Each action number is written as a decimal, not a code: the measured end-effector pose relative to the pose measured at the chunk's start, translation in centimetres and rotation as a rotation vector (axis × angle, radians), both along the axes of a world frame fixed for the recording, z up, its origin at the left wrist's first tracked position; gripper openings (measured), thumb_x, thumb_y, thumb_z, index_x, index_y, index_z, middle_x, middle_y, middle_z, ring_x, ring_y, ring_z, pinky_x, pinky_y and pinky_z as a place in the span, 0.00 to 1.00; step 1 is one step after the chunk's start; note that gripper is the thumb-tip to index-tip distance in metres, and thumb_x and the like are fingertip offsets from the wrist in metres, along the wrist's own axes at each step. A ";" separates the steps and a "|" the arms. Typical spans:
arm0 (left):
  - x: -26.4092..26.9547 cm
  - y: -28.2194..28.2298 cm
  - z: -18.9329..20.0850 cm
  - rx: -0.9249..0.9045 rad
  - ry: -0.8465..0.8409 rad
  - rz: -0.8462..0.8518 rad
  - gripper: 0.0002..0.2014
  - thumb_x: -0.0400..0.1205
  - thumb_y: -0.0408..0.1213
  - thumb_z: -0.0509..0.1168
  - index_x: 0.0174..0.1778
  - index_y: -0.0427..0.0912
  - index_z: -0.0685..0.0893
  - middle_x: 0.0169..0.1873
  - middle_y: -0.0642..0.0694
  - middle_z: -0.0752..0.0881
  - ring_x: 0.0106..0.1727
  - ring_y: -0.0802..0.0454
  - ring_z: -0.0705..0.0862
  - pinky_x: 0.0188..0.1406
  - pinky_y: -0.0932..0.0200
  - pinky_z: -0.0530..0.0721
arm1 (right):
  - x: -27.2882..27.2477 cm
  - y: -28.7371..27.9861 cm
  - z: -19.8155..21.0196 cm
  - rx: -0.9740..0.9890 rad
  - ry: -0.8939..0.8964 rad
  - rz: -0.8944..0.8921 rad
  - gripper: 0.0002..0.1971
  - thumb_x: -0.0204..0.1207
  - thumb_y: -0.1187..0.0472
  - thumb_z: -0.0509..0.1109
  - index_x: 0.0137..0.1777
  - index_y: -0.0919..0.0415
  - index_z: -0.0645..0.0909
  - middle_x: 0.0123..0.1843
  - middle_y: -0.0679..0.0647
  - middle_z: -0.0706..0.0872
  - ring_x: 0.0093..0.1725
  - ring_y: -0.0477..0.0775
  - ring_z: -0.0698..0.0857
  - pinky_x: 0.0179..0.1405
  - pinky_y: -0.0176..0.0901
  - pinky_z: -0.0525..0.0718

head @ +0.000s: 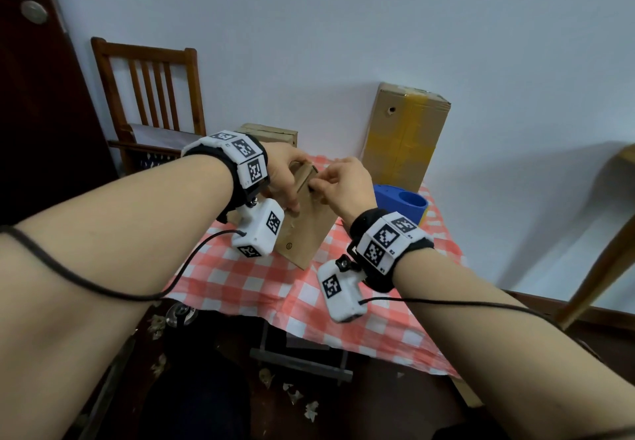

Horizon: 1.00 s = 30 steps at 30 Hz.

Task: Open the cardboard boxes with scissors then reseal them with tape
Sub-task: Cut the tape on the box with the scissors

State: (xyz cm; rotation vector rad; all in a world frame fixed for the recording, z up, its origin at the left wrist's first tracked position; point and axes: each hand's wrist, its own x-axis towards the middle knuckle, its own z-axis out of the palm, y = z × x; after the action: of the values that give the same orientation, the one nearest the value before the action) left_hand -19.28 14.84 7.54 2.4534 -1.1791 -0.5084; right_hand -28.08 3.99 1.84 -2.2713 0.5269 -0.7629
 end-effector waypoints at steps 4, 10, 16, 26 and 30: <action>0.1 -0.2 -0.2 -0.005 0.010 0.000 0.36 0.65 0.32 0.82 0.69 0.50 0.76 0.47 0.52 0.83 0.40 0.56 0.84 0.26 0.64 0.83 | -0.4 0.4 -0.4 -0.034 0.021 -0.033 0.06 0.75 0.64 0.73 0.49 0.62 0.89 0.62 0.56 0.74 0.60 0.56 0.80 0.63 0.48 0.80; 0.1 -0.3 -0.5 0.001 -0.080 -0.005 0.41 0.65 0.36 0.83 0.73 0.49 0.72 0.47 0.54 0.79 0.40 0.59 0.80 0.30 0.64 0.82 | -0.9 1.5 0.0 -0.111 0.272 -0.055 0.13 0.80 0.61 0.64 0.60 0.53 0.87 0.83 0.58 0.58 0.80 0.63 0.55 0.78 0.53 0.58; 0.3 -0.1 -0.4 0.024 -0.099 -0.025 0.39 0.64 0.35 0.83 0.70 0.51 0.75 0.54 0.51 0.81 0.46 0.54 0.82 0.34 0.63 0.84 | 0.5 2.0 -0.5 0.412 0.193 0.071 0.07 0.67 0.56 0.70 0.34 0.58 0.86 0.49 0.57 0.83 0.59 0.59 0.79 0.61 0.54 0.80; 0.6 0.4 -0.4 -0.012 -0.037 0.003 0.41 0.64 0.34 0.83 0.72 0.52 0.74 0.46 0.56 0.78 0.42 0.56 0.82 0.37 0.58 0.87 | 0.0 0.8 -2.3 0.660 -0.196 0.029 0.25 0.69 0.70 0.78 0.68 0.69 0.79 0.31 0.31 0.82 0.48 0.32 0.79 0.70 0.47 0.74; 0.8 0.5 -0.5 -0.037 -0.035 0.024 0.40 0.64 0.34 0.83 0.71 0.51 0.74 0.46 0.56 0.79 0.43 0.54 0.83 0.40 0.56 0.88 | 1.2 1.6 -1.8 0.637 -0.150 -0.067 0.03 0.66 0.57 0.81 0.37 0.55 0.91 0.70 0.51 0.79 0.76 0.55 0.69 0.75 0.57 0.69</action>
State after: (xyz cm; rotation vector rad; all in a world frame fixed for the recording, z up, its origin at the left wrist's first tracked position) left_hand -18.44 15.37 7.04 2.4514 -1.1610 -0.4354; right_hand -26.89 5.60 0.09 -1.6037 0.6655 -0.6706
